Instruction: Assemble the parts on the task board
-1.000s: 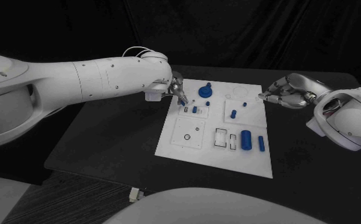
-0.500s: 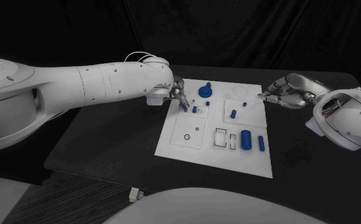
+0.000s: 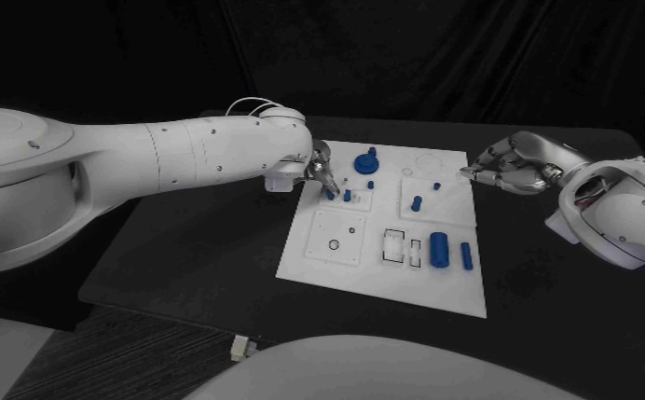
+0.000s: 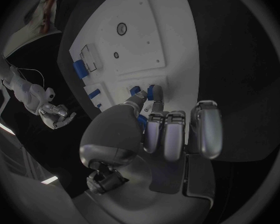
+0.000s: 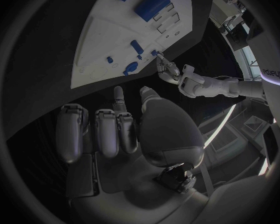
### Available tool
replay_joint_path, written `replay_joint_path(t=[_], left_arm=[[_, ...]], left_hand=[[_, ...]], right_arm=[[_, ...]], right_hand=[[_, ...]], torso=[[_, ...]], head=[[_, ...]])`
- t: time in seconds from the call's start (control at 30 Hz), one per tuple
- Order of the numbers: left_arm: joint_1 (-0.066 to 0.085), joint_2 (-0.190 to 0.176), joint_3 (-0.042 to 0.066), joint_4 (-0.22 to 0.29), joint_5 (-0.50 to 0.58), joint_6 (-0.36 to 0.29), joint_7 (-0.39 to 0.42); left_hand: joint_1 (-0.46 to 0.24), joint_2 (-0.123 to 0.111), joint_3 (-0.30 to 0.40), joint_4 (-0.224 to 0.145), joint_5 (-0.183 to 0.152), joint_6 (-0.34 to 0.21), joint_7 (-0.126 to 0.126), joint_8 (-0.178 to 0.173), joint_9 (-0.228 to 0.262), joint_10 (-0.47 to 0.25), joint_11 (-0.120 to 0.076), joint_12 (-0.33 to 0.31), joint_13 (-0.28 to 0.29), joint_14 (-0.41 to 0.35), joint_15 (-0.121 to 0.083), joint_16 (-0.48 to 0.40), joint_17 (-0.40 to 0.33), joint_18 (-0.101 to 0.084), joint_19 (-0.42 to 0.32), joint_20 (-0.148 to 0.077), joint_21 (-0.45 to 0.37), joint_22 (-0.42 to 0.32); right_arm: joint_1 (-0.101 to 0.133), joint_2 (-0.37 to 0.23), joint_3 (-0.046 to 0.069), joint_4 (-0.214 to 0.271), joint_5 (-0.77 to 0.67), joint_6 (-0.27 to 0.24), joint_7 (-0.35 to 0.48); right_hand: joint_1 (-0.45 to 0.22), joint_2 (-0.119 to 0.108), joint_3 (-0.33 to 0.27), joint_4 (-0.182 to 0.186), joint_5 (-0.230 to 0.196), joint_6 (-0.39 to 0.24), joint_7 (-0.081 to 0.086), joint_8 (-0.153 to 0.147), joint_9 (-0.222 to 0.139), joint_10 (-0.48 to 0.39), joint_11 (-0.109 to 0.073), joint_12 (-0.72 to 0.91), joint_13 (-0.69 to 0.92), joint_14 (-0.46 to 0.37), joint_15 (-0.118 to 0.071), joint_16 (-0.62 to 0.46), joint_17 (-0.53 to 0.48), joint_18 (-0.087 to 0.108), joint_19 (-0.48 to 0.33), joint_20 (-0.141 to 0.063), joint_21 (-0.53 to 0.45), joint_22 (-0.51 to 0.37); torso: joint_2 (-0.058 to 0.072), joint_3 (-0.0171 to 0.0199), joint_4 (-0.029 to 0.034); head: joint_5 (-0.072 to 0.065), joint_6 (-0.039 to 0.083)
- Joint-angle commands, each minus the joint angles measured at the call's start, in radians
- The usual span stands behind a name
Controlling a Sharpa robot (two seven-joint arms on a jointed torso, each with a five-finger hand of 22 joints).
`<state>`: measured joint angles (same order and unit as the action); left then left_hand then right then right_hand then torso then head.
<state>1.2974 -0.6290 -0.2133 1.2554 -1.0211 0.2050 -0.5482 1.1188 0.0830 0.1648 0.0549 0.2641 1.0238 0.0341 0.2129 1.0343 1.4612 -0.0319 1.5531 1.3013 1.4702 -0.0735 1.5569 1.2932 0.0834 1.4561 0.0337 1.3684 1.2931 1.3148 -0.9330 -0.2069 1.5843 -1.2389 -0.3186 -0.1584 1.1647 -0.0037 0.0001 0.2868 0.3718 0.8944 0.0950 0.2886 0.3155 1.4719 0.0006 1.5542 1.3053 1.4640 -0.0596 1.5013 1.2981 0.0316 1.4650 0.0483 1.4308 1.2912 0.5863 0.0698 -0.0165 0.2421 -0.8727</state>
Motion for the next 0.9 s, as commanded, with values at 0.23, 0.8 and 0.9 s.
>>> replay_joint_path(t=[0.23, 0.8, 0.9], left_arm=[[-0.006, 0.005, 0.001, -0.012, -0.013, -0.007, 0.018], [-0.008, 0.010, 0.001, -0.015, -0.013, -0.003, 0.028], [-0.008, 0.010, 0.001, -0.015, -0.013, -0.002, 0.028]], left_hand=[[-0.019, -0.002, 0.055, 0.003, -0.014, 0.009, -0.003, 0.001, 0.005, 0.110, -0.006, 0.018, 0.270, 0.101, -0.012, 0.014, 0.278, -0.028, -0.010, -0.006, -0.012, 0.164], [-0.019, -0.002, 0.056, 0.003, -0.015, 0.009, -0.003, 0.000, 0.005, 0.110, -0.006, 0.018, 0.270, 0.101, -0.012, 0.014, 0.278, -0.027, -0.011, -0.006, -0.013, 0.163], [-0.019, -0.002, 0.057, 0.003, -0.016, 0.009, -0.003, 0.000, 0.005, 0.110, -0.006, 0.018, 0.270, 0.101, -0.012, 0.014, 0.278, -0.027, -0.011, -0.006, -0.015, 0.163]], right_arm=[[-0.004, -0.001, 0.001, 0.000, -0.002, 0.004, -0.012], [-0.005, 0.001, 0.001, -0.004, -0.002, 0.006, -0.011], [-0.006, 0.002, 0.001, -0.004, -0.002, 0.007, -0.012]], right_hand=[[0.021, 0.006, 0.013, -0.001, 0.025, -0.011, -0.003, 0.004, 0.006, 0.099, 0.010, 0.017, 0.265, 0.076, 0.002, -0.018, 0.114, 0.010, 0.031, 0.004, -0.014, 0.222], [0.023, 0.005, 0.014, -0.001, 0.031, -0.011, -0.003, 0.004, 0.006, 0.099, 0.010, 0.017, 0.265, 0.076, 0.002, -0.019, 0.113, 0.010, 0.031, 0.004, -0.015, 0.222], [0.025, 0.005, 0.014, -0.002, 0.032, -0.011, -0.003, 0.004, 0.006, 0.099, 0.010, 0.017, 0.265, 0.076, 0.002, -0.019, 0.112, 0.010, 0.031, 0.004, -0.016, 0.222]], torso=[[0.001, -0.0004, -0.0002], [0.000, 0.0001, 0.0005], [0.000, -0.0002, 0.0002]], head=[[0.001, 0.000], [0.000, 0.000], [0.001, 0.000]])
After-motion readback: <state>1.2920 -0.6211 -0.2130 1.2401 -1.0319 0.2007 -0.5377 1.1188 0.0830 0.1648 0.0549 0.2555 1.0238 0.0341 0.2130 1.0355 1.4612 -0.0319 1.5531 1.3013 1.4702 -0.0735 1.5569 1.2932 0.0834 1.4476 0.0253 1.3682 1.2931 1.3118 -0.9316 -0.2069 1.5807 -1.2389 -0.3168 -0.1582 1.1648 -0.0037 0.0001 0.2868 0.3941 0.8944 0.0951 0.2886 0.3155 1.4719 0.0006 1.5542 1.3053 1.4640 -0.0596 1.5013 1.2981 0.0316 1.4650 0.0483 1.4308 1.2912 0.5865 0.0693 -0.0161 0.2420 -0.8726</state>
